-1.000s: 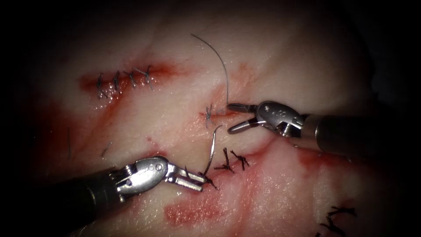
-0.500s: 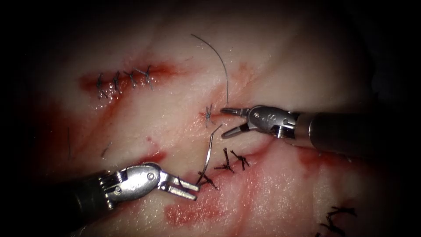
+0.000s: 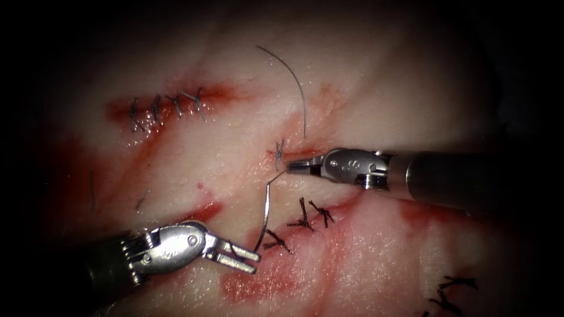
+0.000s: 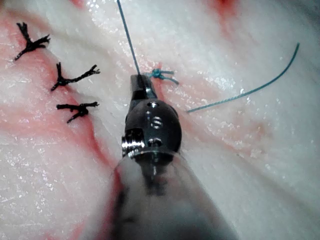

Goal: Wound Closure

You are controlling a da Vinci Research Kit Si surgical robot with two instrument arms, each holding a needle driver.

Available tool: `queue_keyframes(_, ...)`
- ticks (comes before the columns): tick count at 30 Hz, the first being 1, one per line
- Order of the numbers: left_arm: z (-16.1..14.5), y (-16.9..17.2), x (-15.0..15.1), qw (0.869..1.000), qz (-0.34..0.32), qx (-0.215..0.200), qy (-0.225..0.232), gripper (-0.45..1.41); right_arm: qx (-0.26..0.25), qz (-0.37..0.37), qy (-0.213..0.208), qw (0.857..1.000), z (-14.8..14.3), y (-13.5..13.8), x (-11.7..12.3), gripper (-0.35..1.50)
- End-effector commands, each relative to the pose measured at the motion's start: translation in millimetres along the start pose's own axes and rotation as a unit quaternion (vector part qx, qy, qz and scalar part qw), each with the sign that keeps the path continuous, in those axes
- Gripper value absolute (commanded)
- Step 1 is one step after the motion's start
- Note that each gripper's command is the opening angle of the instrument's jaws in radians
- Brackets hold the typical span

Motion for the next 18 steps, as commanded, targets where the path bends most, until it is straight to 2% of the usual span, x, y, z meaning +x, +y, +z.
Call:
queue_keyframes(1, 0.2, -0.8, -0.2, 1.000, 0.002, -0.001, 0.001, -0.45, 0.009, 0.001, 0.007, 1.000, 0.6, -0.1, 0.6, -0.35)
queue_keyframes(3, -0.3, -0.8, -0.3, 1.000, 0.001, 0.003, -0.001, -0.45, 0.018, 0.004, 0.010, 1.000, -0.1, -0.9, 1.9, -0.35)
queue_keyframes(6, -0.7, -0.9, -0.4, 1.000, 0.000, 0.008, -0.004, -0.45, 0.057, 0.001, 0.026, 0.998, -0.7, -2.7, 3.5, -0.35)
queue_keyframes(11, -1.1, -0.8, -0.4, 1.000, -0.002, 0.010, -0.005, -0.45, 0.070, -0.006, 0.030, 0.997, -0.6, -4.1, 4.4, -0.35)
queue_keyframes(18, -1.8, -0.5, 0.0, 1.000, -0.002, 0.010, -0.007, -0.45, 0.069, -0.008, 0.031, 0.997, -0.8, -4.1, 4.7, -0.35)
